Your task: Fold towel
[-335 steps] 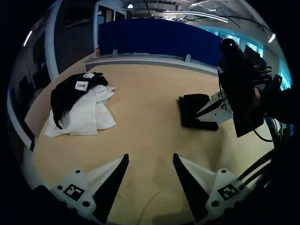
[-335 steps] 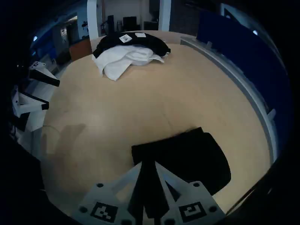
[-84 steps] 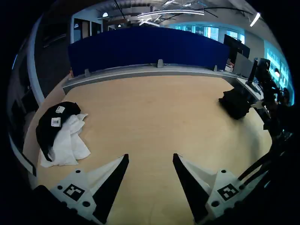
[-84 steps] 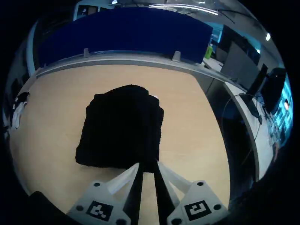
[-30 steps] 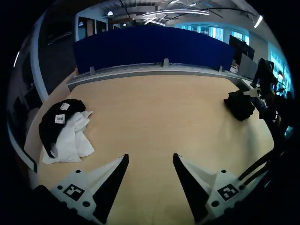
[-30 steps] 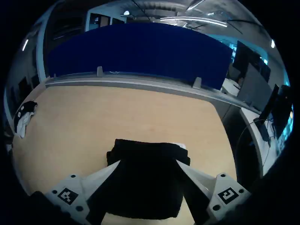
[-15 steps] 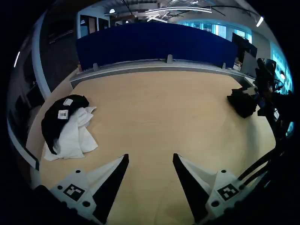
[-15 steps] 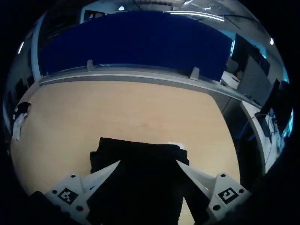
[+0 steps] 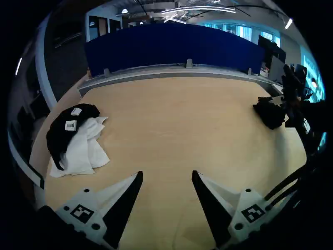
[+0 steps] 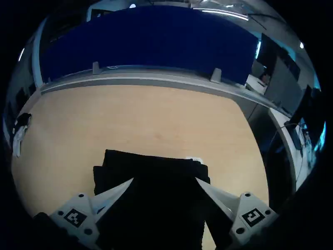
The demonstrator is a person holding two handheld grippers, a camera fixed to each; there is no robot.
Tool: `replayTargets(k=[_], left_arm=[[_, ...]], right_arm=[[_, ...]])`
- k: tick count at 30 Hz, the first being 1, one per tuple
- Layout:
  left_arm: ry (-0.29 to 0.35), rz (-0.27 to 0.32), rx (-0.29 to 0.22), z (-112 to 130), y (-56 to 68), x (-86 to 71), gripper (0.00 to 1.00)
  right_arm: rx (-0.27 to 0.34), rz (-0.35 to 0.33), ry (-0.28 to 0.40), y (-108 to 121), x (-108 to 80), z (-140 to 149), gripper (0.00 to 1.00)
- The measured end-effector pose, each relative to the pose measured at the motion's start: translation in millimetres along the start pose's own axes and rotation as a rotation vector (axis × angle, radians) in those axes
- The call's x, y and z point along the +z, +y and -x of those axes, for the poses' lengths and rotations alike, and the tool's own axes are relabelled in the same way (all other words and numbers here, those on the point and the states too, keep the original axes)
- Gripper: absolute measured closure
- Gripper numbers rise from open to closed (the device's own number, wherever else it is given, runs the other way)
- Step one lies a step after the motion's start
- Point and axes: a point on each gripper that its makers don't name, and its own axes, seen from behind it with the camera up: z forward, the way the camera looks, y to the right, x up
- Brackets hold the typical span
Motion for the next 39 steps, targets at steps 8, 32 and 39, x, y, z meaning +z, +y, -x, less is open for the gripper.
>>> replayTargets(k=[8, 32, 39], left_arm=[[0.012, 0.009, 0.001, -5.3, 0.9, 0.9, 0.13], [0.041, 0.052, 0.024, -9.2, 5.6, -5.2, 0.13], [0.044, 0.051, 0.025, -6.3, 4.7, -9.3, 0.13]], right_arm=[[-0.005, -0.005, 0.049, -6.3, -23.4, -12.4, 0.05], [0.057, 0.021, 0.079, -33.1, -77.8, 47.9, 0.05], [0.057, 0.026, 0.048, -36.3, -68.5, 64.1, 0.05]])
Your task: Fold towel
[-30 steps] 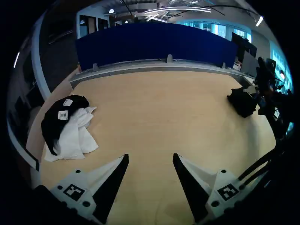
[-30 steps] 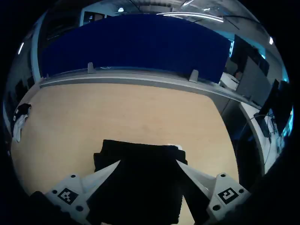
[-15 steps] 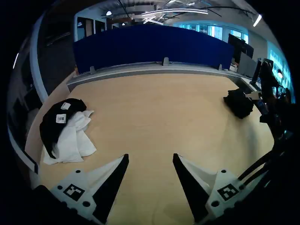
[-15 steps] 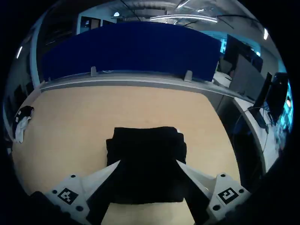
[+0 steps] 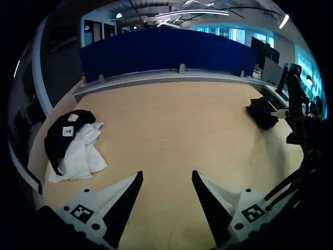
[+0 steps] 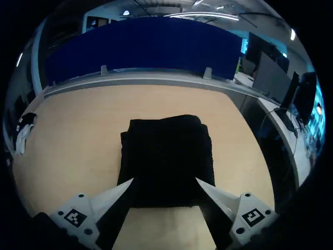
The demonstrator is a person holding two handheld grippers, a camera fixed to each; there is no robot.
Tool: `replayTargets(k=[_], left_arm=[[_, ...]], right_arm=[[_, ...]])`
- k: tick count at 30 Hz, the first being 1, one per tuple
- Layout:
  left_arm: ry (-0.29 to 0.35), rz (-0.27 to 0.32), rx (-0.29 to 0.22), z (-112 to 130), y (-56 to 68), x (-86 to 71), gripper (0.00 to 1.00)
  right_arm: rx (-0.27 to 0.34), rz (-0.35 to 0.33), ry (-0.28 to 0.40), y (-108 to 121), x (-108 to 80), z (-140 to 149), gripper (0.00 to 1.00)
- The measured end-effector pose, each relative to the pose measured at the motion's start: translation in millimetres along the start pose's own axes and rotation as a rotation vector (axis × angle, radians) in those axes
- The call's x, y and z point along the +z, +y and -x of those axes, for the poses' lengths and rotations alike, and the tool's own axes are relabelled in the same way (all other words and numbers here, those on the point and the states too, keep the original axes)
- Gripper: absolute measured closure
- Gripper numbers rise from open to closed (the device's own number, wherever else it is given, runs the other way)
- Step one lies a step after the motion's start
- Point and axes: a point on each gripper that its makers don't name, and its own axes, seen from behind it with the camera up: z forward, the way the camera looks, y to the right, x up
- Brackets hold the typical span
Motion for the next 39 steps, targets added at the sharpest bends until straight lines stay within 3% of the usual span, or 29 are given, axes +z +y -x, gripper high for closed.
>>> replayTargets(k=[9, 15, 27, 33, 39], left_arm=[[0.005, -0.014, -0.013, 2.3, -4.6, -6.7, 0.13], [0.012, -0.019, -0.018, 1.8, -6.7, -8.0, 0.13], [0.031, -0.017, -0.020, -1.5, -9.8, -11.4, 0.13], [0.043, -0.018, -0.033, -3.4, -13.3, -13.2, 0.13], [0.067, -0.018, -0.045, -10.2, -17.0, -14.6, 0.13]], right_arm=[[0.011, 0.003, -0.028, -0.2, 8.8, 10.7, 0.05], [0.011, -0.001, 0.017, -3.4, -6.1, -6.9, 0.05], [0.009, -0.011, 0.053, -9.7, -18.4, -22.6, 0.05], [0.016, -0.038, 0.132, -26.2, -39.9, -41.1, 0.00], [0.018, -0.038, 0.265, -40.6, -77.6, -70.1, 0.00]])
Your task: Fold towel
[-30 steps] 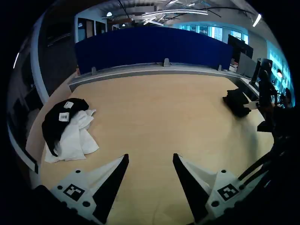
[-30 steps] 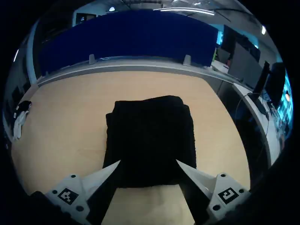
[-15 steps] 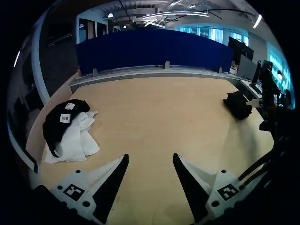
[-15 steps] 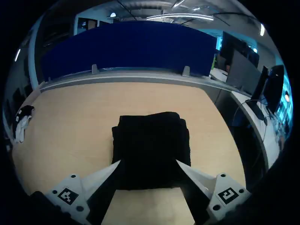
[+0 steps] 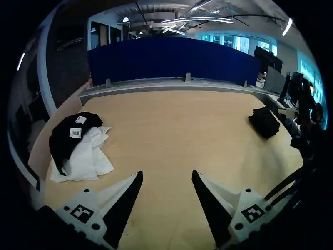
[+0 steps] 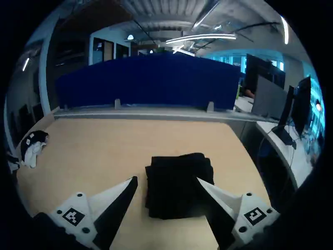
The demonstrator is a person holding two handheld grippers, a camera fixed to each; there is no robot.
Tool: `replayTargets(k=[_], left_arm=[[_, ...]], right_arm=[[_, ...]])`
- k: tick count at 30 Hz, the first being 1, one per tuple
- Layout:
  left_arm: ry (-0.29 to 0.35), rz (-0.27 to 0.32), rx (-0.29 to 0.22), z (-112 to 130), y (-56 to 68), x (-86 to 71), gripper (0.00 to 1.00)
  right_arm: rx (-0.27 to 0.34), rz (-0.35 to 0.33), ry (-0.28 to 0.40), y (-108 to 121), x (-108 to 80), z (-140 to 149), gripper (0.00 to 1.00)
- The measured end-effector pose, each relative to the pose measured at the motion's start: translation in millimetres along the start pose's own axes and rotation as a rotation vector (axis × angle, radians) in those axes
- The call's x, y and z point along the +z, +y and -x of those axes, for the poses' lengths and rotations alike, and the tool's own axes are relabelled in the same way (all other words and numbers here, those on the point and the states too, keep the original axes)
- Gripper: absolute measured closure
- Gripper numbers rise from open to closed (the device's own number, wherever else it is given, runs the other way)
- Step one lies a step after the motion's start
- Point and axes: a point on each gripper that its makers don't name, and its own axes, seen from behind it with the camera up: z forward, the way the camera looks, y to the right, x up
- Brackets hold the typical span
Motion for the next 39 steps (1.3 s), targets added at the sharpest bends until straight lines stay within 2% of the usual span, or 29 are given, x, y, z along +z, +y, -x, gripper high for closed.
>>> replayTargets(k=[9, 15, 21, 25, 33, 39], left_arm=[[0.037, 0.012, -0.020, -11.3, 0.1, -1.1, 0.13], [0.057, 0.024, -0.023, -18.3, 3.0, -1.3, 0.13], [0.087, 0.024, -0.026, -26.8, 1.8, 2.0, 0.13], [0.131, 0.019, -0.043, -39.1, -2.9, 6.5, 0.13], [0.287, 0.002, -0.108, -77.0, -15.5, 10.7, 0.13], [0.458, -0.009, -0.127, -114.9, -23.2, 1.4, 0.13]], right_arm=[[0.035, 0.029, 0.245, -22.0, -58.5, -58.5, 0.00], [0.056, 0.012, 0.354, -37.3, -89.1, -80.3, 0.00], [0.068, 0.011, 0.372, -46.7, -97.8, -85.7, 0.00], [0.060, -0.003, 0.381, -58.8, -102.1, -90.4, 0.00], [0.027, 0.001, 0.375, -76.7, -110.3, -91.5, 0.00], [0.017, -0.007, 0.375, -91.5, -114.6, -88.9, 0.00]])
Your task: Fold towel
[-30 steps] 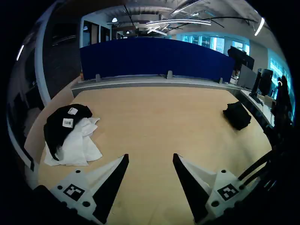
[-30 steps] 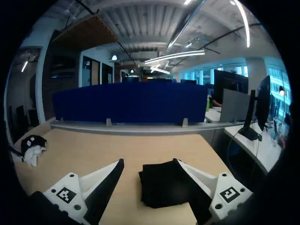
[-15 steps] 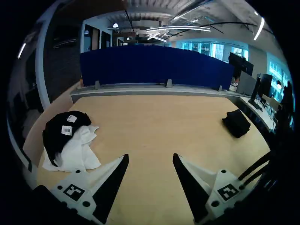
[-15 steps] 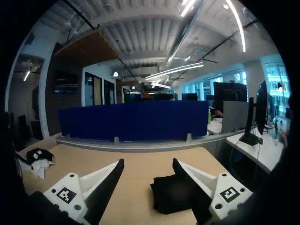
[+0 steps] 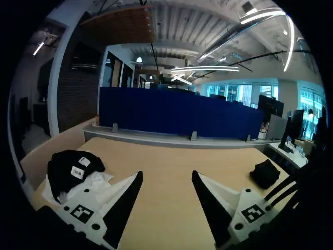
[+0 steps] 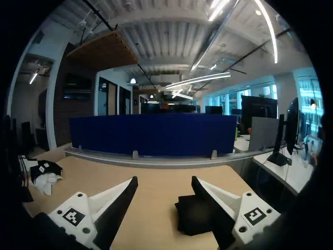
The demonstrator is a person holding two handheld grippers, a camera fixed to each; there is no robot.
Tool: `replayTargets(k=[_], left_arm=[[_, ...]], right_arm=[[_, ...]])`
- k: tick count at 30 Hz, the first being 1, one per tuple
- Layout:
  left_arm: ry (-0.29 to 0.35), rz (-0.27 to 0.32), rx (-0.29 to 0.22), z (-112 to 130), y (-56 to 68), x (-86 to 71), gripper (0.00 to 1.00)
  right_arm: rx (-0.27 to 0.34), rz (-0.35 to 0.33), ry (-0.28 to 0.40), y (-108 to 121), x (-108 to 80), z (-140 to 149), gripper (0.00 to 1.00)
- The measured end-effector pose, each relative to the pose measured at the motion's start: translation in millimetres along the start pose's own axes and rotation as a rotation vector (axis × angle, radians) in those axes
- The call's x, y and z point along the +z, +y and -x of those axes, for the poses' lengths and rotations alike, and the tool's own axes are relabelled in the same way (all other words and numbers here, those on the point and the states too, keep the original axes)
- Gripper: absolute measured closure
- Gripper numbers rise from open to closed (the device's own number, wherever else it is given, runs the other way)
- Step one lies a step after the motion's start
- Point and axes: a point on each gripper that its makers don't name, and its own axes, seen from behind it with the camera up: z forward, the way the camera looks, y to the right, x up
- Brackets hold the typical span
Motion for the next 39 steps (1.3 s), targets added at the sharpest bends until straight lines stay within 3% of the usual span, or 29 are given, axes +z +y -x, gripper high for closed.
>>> replayTargets(k=[15, 24, 30, 39], left_arm=[[0.189, 0.003, 0.076, -28.1, 11.5, 1.1, 0.13], [0.241, -0.021, 0.042, -28.8, 2.1, 6.3, 0.13], [0.256, -0.057, 0.068, -20.1, -11.4, 11.5, 0.14], [0.263, -0.073, 0.117, 1.2, -21.4, 22.0, 0.13]], right_arm=[[-0.001, -0.009, -0.057, -26.9, -5.2, 10.9, 0.00], [-0.007, -0.032, -0.104, -40.9, -2.5, 14.1, 0.00], [-0.020, -0.033, -0.142, -43.5, 3.3, 19.2, 0.00], [-0.015, -0.013, -0.165, -44.0, 16.0, 23.3, 0.00]])
